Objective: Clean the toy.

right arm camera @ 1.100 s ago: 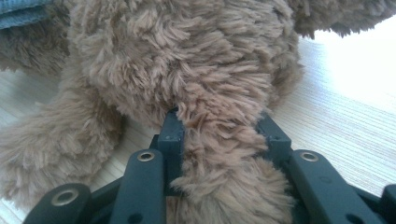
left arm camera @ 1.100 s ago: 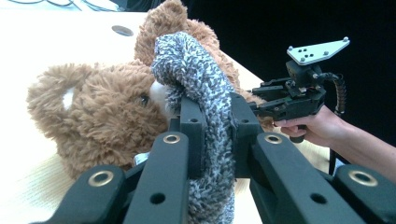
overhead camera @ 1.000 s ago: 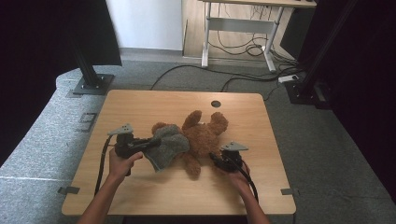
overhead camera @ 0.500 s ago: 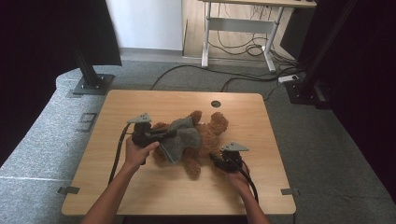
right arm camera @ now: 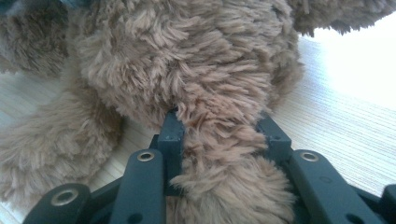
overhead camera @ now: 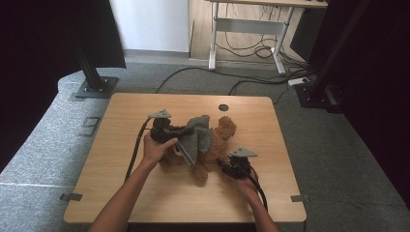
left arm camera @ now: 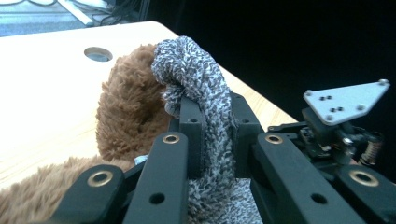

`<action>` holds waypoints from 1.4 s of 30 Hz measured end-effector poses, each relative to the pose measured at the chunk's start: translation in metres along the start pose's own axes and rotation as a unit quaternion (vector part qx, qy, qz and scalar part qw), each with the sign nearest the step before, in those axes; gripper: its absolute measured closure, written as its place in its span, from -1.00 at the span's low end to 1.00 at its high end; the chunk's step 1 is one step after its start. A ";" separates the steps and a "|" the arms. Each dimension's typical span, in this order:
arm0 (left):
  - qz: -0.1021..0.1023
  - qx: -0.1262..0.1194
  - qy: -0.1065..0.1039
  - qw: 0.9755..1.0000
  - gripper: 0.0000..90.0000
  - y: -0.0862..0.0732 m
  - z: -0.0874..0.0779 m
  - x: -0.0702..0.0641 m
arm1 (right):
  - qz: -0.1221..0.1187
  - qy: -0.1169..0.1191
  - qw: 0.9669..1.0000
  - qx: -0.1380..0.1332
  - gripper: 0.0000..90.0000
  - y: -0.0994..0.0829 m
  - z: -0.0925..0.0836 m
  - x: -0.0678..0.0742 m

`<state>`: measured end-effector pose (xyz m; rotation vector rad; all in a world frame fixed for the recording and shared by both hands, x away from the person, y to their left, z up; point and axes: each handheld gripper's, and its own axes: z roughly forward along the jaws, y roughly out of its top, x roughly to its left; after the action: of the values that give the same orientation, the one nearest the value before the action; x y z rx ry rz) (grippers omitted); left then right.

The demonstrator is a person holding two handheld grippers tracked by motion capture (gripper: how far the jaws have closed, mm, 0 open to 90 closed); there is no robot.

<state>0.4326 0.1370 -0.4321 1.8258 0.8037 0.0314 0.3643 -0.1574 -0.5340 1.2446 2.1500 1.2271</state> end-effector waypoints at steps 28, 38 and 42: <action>0.008 0.067 0.142 0.988 0.76 -0.024 -0.027 0.031 | -0.007 -0.009 1.000 0.000 0.38 -0.002 -0.002 0.003; -0.029 0.063 0.179 0.981 0.77 -0.039 -0.050 0.057 | -0.004 -0.008 1.000 -0.001 0.38 -0.003 -0.001 0.003; -0.034 0.067 0.185 0.980 0.76 -0.044 -0.056 0.062 | -0.003 -0.008 1.000 -0.001 0.38 -0.003 -0.001 0.002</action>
<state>0.4362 0.2244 -0.4675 1.9471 1.1509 0.2859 0.3613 -0.1569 -0.5359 1.2416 2.1384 1.2133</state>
